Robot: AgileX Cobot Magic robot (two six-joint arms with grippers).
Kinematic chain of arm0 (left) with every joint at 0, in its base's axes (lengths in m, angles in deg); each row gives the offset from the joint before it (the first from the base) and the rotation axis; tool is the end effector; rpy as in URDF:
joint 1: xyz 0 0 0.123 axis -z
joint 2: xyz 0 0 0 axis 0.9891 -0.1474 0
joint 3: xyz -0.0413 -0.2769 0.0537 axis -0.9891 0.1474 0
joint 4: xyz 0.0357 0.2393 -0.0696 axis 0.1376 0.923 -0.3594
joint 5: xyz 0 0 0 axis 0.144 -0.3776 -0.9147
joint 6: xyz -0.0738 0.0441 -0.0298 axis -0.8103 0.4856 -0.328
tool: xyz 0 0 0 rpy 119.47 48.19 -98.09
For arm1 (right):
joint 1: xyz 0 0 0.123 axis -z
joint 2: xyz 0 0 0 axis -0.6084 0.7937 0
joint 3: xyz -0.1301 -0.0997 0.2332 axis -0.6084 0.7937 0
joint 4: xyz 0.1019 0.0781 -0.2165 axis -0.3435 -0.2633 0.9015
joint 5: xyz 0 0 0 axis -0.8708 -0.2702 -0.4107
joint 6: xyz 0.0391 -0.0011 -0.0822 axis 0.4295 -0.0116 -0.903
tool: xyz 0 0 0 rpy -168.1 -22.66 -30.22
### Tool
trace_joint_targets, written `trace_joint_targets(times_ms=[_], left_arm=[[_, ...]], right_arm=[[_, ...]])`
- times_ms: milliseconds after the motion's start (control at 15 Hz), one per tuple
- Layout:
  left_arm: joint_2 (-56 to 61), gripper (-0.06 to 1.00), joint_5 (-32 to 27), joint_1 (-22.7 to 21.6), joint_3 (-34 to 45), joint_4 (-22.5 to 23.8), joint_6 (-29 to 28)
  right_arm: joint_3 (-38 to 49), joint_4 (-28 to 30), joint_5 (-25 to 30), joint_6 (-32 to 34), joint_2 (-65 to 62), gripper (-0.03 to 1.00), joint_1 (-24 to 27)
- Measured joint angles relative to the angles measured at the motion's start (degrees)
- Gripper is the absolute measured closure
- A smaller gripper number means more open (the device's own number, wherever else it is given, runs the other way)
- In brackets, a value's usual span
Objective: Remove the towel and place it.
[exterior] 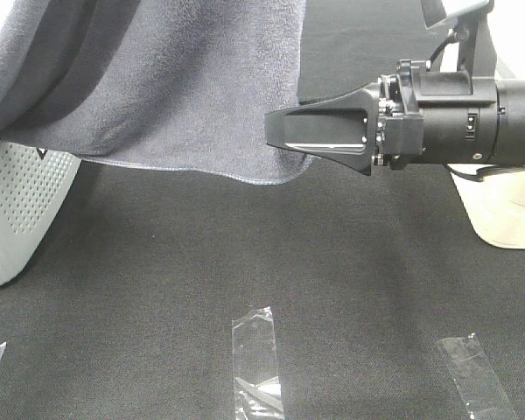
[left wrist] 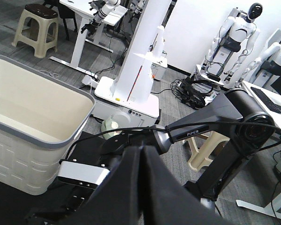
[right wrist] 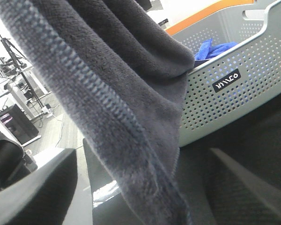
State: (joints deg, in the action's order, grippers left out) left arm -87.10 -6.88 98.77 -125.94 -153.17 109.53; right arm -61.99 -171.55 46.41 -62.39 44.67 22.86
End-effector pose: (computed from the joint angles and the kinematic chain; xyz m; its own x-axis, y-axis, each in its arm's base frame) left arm 0.2700 -0.1701 0.4907 -0.4320 0.0692 -0.8992 0.8941 0.1631 -0.4170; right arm 0.2438 0.1461 0.2149 -0.4901 -0.1102 -0.8646 -0.8513 0.2735 0.4477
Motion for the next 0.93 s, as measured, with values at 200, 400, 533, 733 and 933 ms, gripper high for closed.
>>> trace_joint_targets(times_ms=[200, 400, 533, 733, 933], left_arm=[[0.0, 0.94, 0.0, 0.0, 0.0, 0.0, 0.0], [0.0, 0.94, 0.0, 0.0, 0.0, 0.0, 0.0], [0.0, 0.94, 0.0, 0.0, 0.0, 0.0, 0.0], [0.0, 0.94, 0.0, 0.0, 0.0, 0.0, 0.0], [0.0, 0.94, 0.0, 0.0, 0.0, 0.0, 0.0]], right_arm=[[-0.17, 1.66, -0.29, 0.29, 0.0, 0.27, -0.4], [-0.17, 3.72, -2.58, 0.46, 0.0, 0.33, -3.15], [-0.17, 4.93, -4.87, 2.06, 0.0, 0.43, -3.27], [-0.17, 5.56, -5.61, 3.78, 0.0, 0.48, -3.27], [-0.17, 6.59, -5.67, 5.79, 0.0, 0.5, -3.27]])
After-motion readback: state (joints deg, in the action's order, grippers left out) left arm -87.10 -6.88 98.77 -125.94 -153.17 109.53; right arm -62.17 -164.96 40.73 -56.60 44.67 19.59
